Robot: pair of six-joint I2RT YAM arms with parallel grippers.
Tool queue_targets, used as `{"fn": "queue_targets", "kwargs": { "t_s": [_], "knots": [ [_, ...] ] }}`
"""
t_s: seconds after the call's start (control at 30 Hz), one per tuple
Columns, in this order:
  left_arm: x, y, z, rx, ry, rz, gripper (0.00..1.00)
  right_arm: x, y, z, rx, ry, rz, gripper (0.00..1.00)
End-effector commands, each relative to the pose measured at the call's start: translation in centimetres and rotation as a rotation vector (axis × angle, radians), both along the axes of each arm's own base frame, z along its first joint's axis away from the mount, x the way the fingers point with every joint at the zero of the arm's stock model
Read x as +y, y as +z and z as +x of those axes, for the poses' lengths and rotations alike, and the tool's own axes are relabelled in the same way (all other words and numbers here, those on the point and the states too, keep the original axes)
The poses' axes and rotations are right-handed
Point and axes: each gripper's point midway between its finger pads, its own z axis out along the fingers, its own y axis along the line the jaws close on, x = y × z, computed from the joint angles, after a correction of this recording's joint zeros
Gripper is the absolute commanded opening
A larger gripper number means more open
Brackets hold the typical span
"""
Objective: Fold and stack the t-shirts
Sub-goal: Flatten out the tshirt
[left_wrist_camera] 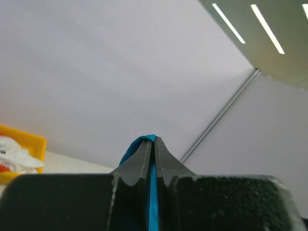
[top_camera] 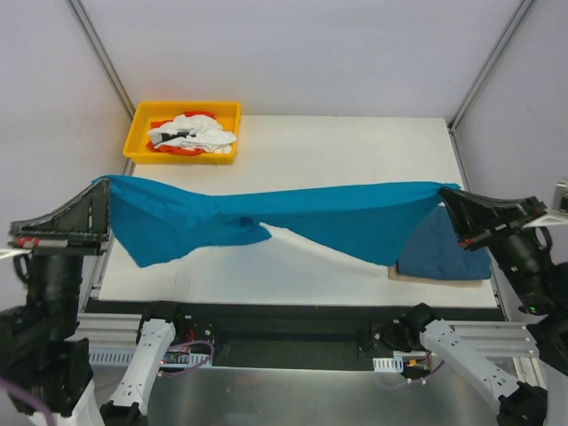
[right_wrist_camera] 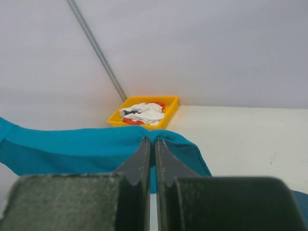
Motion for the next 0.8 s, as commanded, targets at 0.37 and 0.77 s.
{"fn": "queue_targets", "kwargs": {
  "t_s": [0.37, 0.77],
  "knots": [
    [-0.4, 9.7, -1.8, -0.16, 0.032, 0.156, 0.0, -3.2, 4.6, -2.7, -0.112, -0.072, -0.009, 0.01],
    [-1.0, -11.6, 26.7, 0.51, -0.032, 0.425, 0.0, -3.5, -9.3, 17.3, 0.304, -0.632, -0.31, 0.01]
  ]
}}
